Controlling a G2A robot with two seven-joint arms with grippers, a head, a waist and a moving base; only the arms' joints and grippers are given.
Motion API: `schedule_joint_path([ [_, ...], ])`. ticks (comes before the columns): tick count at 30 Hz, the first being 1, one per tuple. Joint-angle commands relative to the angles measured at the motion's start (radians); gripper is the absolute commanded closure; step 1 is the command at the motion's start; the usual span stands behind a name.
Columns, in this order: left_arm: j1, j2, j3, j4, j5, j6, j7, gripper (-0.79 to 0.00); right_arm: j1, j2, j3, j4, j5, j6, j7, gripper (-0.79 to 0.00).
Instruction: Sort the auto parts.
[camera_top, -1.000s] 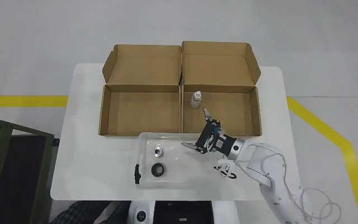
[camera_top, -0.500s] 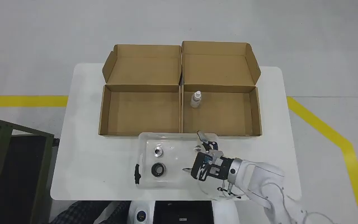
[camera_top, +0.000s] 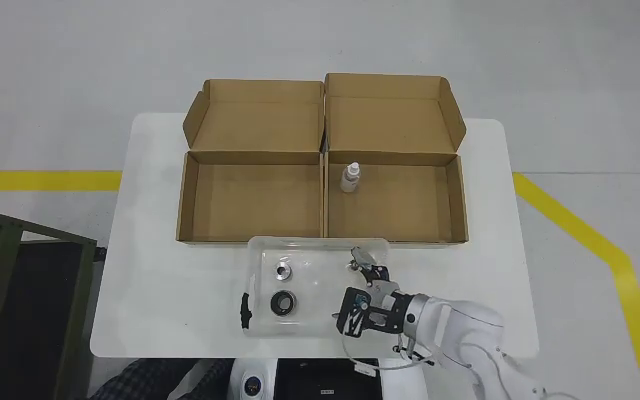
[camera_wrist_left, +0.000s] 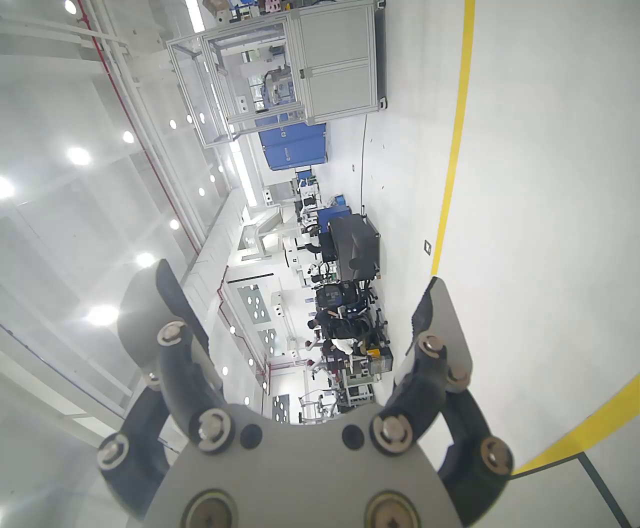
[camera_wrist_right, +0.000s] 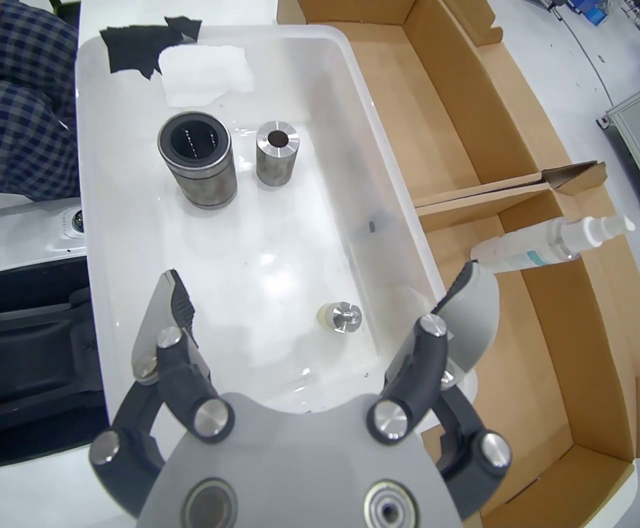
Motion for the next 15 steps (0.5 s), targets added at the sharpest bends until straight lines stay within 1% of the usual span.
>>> schedule_joint_path([
  [1, 0.000, 0.000, 0.000, 0.000, 0.000, 0.000, 0.000, -0.785, 0.009, -0.001, -0.008, 0.010, -0.001, 0.006, 0.019, -0.727],
  [3, 0.000, 0.000, 0.000, 0.000, 0.000, 0.000, 0.000, -0.785, 0.019, -0.003, -0.018, 0.017, -0.001, 0.015, 0.037, -0.693],
  [5, 0.000, 0.000, 0.000, 0.000, 0.000, 0.000, 0.000, -0.785, 0.029, -0.004, -0.025, 0.023, -0.005, 0.027, 0.057, -0.683],
  [11, 0.000, 0.000, 0.000, 0.000, 0.000, 0.000, 0.000, -0.785, 0.054, -0.009, -0.050, 0.037, -0.015, 0.062, 0.110, -0.622],
  [15, 0.000, 0.000, 0.000, 0.000, 0.000, 0.000, 0.000, -0.785, 0.067, -0.011, -0.067, 0.039, -0.047, 0.093, 0.150, -0.594],
])
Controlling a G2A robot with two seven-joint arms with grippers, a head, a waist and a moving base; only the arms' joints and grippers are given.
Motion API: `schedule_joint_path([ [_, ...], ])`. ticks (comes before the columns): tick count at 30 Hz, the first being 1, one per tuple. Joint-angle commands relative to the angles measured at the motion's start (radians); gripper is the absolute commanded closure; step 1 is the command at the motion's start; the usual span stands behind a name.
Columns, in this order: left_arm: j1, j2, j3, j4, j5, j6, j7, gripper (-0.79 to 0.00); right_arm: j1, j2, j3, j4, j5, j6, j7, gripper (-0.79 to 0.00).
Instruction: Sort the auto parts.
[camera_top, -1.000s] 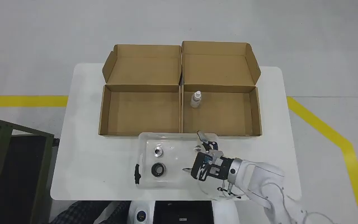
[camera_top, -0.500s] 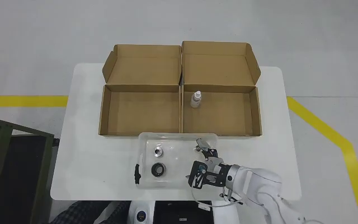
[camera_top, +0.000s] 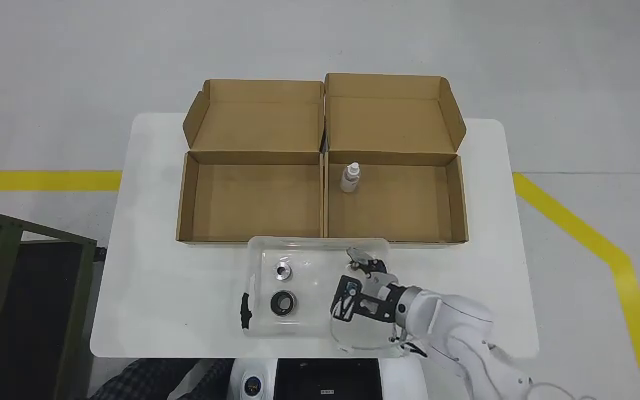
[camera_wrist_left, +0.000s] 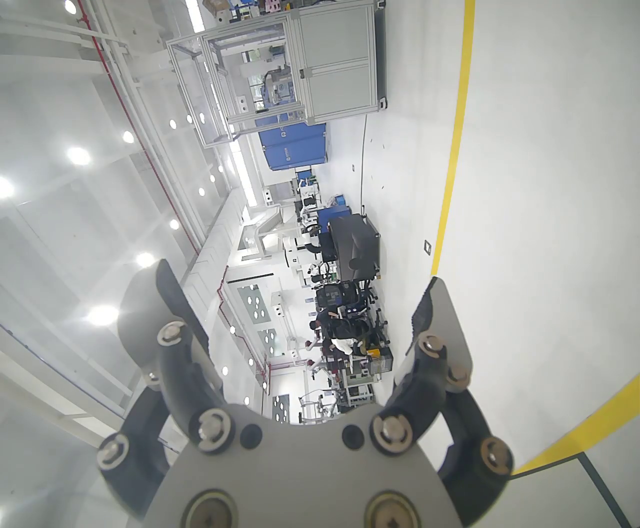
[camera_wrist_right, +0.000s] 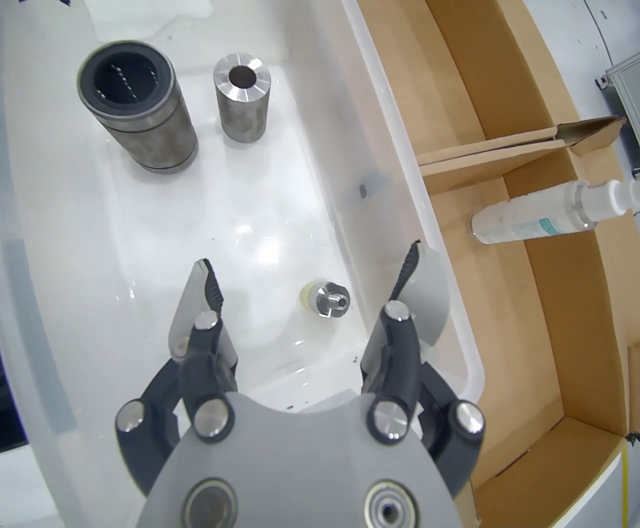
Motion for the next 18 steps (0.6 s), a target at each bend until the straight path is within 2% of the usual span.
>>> schedule_joint_path([
  [1, 0.000, 0.000, 0.000, 0.000, 0.000, 0.000, 0.000, -0.785, 0.006, -0.001, -0.009, 0.001, -0.016, 0.016, 0.016, -0.579],
  [7, 0.000, 0.000, 0.000, 0.000, 0.000, 0.000, 0.000, -0.785, 0.024, -0.007, -0.038, 0.009, -0.049, 0.043, 0.066, -0.456],
  [18, 0.000, 0.000, 0.000, 0.000, 0.000, 0.000, 0.000, -0.785, 0.064, -0.020, -0.097, 0.036, -0.113, 0.081, 0.157, -0.431],
])
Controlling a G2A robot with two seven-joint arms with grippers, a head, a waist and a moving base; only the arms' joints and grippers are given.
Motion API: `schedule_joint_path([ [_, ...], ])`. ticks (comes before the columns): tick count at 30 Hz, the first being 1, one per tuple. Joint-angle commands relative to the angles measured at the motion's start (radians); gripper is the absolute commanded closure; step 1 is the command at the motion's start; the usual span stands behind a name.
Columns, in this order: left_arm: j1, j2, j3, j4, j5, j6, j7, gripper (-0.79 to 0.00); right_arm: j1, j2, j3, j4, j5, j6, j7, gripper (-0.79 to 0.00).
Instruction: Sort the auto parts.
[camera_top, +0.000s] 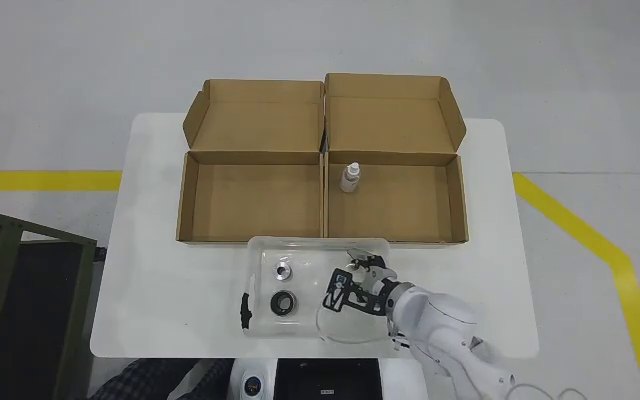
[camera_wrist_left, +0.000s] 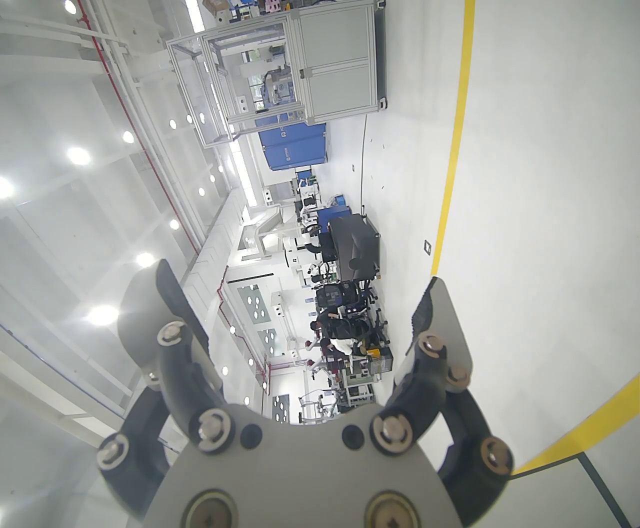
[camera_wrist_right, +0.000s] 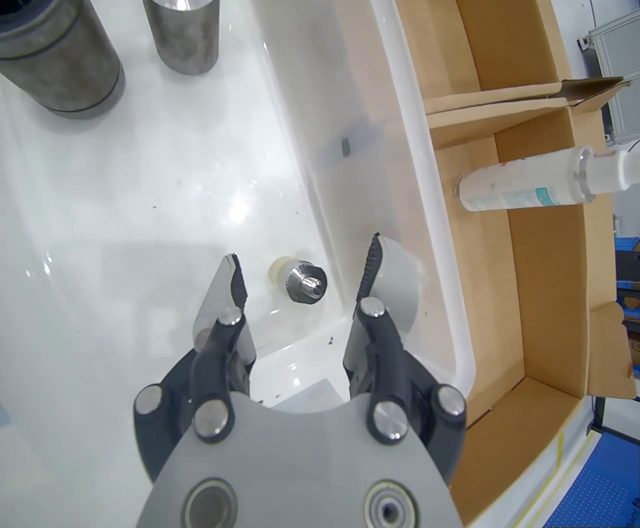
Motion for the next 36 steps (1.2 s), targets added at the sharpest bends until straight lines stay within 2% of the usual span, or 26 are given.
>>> schedule_joint_path([
  [1, 0.000, 0.000, 0.000, 0.000, 0.000, 0.000, 0.000, -0.785, 0.008, -0.003, -0.008, 0.009, -0.002, 0.005, 0.011, -0.431],
  [4, 0.000, 0.000, 0.000, 0.000, 0.000, 0.000, 0.000, -0.785, 0.017, -0.007, -0.018, 0.019, 0.002, 0.010, 0.023, -0.428],
  [16, 0.000, 0.000, 0.000, 0.000, 0.000, 0.000, 0.000, -0.785, 0.041, -0.017, -0.038, 0.044, -0.002, 0.015, 0.053, -0.277],
  [20, 0.000, 0.000, 0.000, 0.000, 0.000, 0.000, 0.000, -0.785, 0.045, -0.019, -0.042, 0.048, 0.000, 0.011, 0.060, -0.169],
  [22, 0.000, 0.000, 0.000, 0.000, 0.000, 0.000, 0.000, -0.785, 0.046, -0.020, -0.044, 0.048, 0.001, 0.007, 0.061, -0.080],
  [23, 0.000, 0.000, 0.000, 0.000, 0.000, 0.000, 0.000, -0.785, 0.046, -0.021, -0.044, 0.047, 0.003, 0.006, 0.060, 0.000],
  [29, 0.000, 0.000, 0.000, 0.000, 0.000, 0.000, 0.000, -0.785, 0.038, -0.020, -0.042, 0.025, 0.003, -0.009, 0.042, 0.000],
  [36, 0.000, 0.000, 0.000, 0.000, 0.000, 0.000, 0.000, -0.785, 0.011, -0.015, -0.026, -0.008, 0.018, -0.024, -0.032, 0.000],
])
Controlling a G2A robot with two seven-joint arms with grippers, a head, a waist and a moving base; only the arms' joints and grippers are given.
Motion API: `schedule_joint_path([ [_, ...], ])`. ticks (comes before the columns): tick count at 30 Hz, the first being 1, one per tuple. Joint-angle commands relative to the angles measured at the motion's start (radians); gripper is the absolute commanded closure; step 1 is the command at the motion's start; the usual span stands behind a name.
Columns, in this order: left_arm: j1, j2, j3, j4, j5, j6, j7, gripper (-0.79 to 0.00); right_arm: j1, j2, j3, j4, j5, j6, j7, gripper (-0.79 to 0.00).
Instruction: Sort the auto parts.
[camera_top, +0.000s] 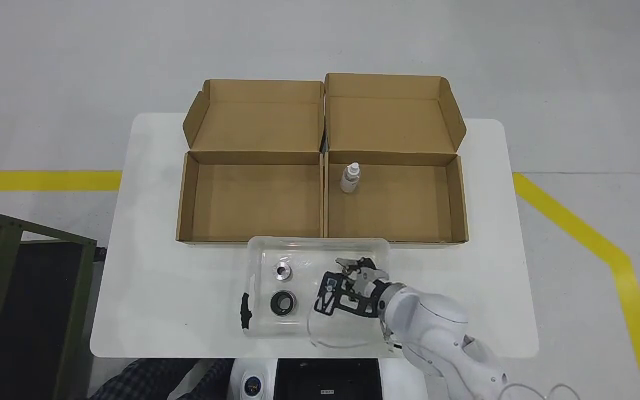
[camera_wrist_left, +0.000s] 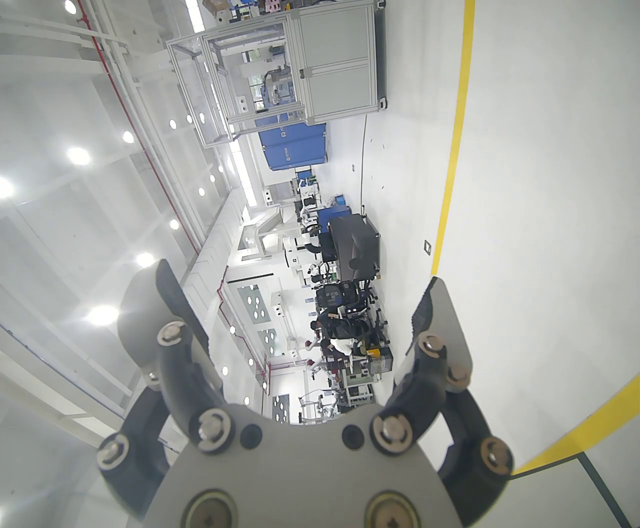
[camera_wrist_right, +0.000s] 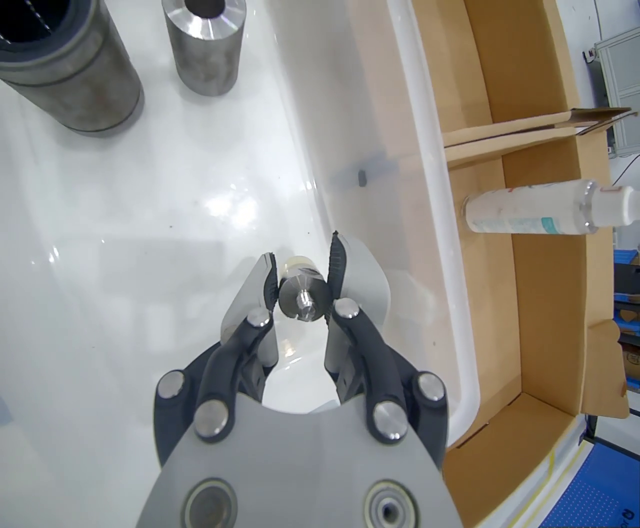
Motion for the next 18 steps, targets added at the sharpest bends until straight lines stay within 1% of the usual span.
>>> schedule_joint_path([
  [1, 0.000, 0.000, 0.000, 0.000, 0.000, 0.000, 0.000, -0.785, -0.007, 0.002, 0.008, -0.005, 0.021, -0.008, -0.032, 0.000],
  [5, 0.000, 0.000, 0.000, 0.000, 0.000, 0.000, 0.000, -0.785, -0.019, 0.006, 0.035, -0.006, 0.073, -0.034, -0.097, 0.000],
  [12, 0.000, 0.000, 0.000, 0.000, 0.000, 0.000, 0.000, -0.785, -0.056, 0.017, 0.092, -0.018, 0.155, -0.060, -0.251, 0.000],
  [18, 0.000, 0.000, 0.000, 0.000, 0.000, 0.000, 0.000, -0.785, -0.078, 0.023, 0.138, -0.015, 0.268, -0.092, -0.380, 0.000],
])
